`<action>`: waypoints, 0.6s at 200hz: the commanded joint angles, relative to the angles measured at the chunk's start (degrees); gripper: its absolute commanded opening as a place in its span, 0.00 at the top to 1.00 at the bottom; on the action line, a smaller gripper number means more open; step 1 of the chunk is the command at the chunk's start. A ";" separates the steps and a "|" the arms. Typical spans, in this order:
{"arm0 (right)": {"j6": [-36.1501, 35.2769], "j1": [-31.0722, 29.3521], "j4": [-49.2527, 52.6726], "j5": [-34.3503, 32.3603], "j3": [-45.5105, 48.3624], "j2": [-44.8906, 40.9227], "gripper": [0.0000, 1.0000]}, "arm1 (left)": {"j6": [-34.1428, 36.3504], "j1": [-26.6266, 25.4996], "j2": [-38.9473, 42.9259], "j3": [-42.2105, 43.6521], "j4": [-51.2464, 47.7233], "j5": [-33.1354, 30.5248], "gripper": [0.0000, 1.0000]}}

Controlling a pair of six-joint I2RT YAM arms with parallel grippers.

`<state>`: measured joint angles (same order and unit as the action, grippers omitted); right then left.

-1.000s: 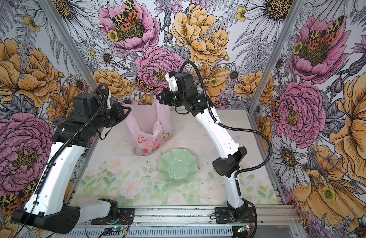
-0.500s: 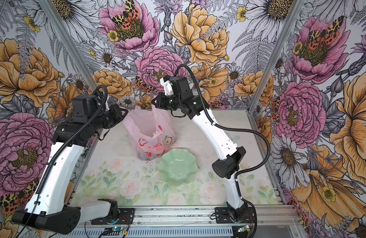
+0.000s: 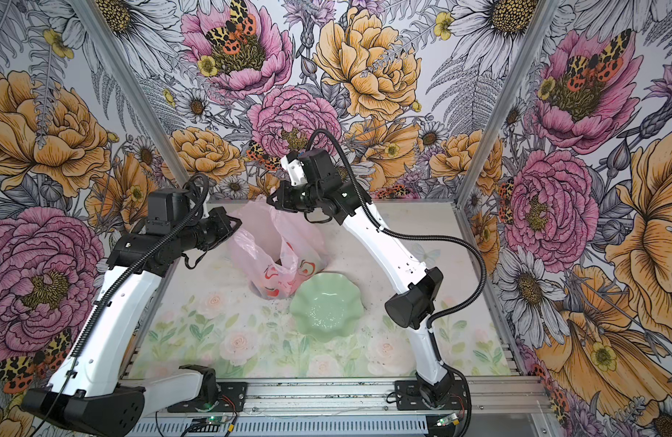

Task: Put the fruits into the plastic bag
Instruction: 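Lift both bag handles upward with both grippers to stand the bag upright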

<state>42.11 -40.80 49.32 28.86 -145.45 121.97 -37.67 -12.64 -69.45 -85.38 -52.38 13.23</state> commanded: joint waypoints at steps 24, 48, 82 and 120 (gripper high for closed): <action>2.05 -0.51 -1.77 4.68 -5.28 1.76 1.00 | -4.10 -8.77 -3.03 -1.43 7.92 -0.71 1.00; -0.50 3.61 -1.78 0.92 4.04 -5.84 1.00 | -3.64 -5.16 0.77 1.19 8.07 -2.47 1.00; -2.77 5.44 -2.01 -2.30 13.58 -12.28 1.00 | -5.36 -0.55 2.75 4.43 8.61 -0.52 1.00; -0.65 -0.89 -2.17 1.62 6.67 -4.35 1.00 | -5.66 -8.59 -1.47 -0.81 11.09 -1.07 1.00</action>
<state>41.10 -36.49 48.42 27.83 -134.08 112.88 -42.81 -17.67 -68.47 -82.54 -44.25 12.05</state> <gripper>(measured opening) 0.043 0.047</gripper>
